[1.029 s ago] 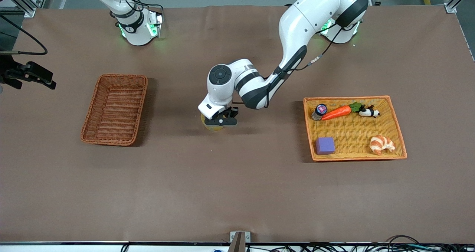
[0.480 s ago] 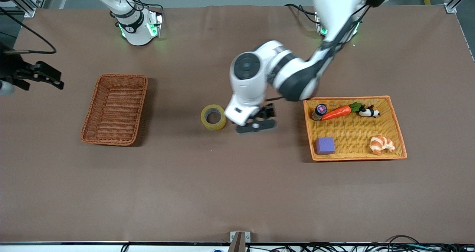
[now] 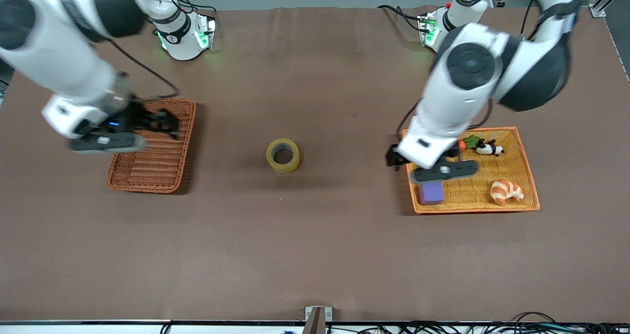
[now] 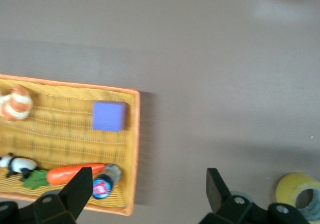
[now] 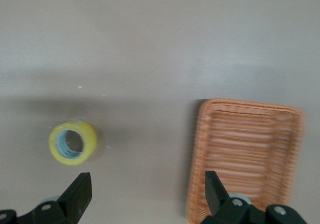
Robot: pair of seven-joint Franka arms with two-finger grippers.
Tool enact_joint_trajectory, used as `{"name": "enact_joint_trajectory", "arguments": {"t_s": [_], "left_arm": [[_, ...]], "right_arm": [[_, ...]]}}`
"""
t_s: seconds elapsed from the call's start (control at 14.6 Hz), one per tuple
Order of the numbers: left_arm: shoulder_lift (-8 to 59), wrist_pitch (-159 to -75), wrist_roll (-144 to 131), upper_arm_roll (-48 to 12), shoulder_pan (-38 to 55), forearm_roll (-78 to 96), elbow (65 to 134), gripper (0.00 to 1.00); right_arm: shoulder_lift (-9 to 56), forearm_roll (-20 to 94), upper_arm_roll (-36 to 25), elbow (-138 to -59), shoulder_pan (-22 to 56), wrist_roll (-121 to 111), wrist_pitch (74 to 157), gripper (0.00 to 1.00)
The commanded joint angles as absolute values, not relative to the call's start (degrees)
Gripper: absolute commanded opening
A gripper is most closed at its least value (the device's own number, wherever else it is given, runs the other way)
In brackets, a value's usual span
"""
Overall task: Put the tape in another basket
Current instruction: 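Withdraw the left gripper while the right gripper reaches the tape, then grasp the tape roll rim with the right gripper and lift it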
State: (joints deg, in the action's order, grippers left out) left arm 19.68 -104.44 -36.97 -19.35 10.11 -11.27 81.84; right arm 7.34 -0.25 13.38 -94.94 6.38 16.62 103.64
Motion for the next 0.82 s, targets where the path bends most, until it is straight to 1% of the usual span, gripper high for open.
{"name": "enact_joint_trajectory", "arguments": {"t_s": [0.0,0.14,0.27,0.34,0.62,0.69,0.75], "left_arm": [[12.1,-105.2,-30.6,-19.5,5.8,-9.6,88.8,1.0],[8.0,-105.1,-25.2,-19.1,2.9,-6.3,91.2,1.0],[4.5,-104.3,-19.2,-17.9,1.1,-5.2,93.2,1.0],[3.3,-102.7,-16.7,-16.8,1.2,-5.1,93.3,1.0],[-0.6,-99.0,-12.1,-8.4,2.9,0.8,93.2,1.0],[-1.0,-95.8,-12.3,-5.8,4.1,1.0,92.7,1.0],[-1.6,-94.9,-11.9,-4.0,5.2,1.0,92.7,1.0]], "right_arm": [[12.2,-0.6,17.1,-98.5,9.0,24.1,111.5,1.0],[17.0,-2.1,17.1,-100.0,13.8,27.4,117.8,1.0],[21.9,-6.1,17.1,-101.1,16.0,29.7,122.7,1.0],[23.2,-7.2,17.1,-102.3,16.8,30.0,125.1,1.0],[26.0,-10.8,17.1,-111.3,17.6,29.9,139.1,1.0],[26.6,-10.8,17.2,-112.0,18.2,29.9,140.7,1.0],[27.5,-10.8,17.2,-111.9,19.0,29.9,141.0,1.0]]}}
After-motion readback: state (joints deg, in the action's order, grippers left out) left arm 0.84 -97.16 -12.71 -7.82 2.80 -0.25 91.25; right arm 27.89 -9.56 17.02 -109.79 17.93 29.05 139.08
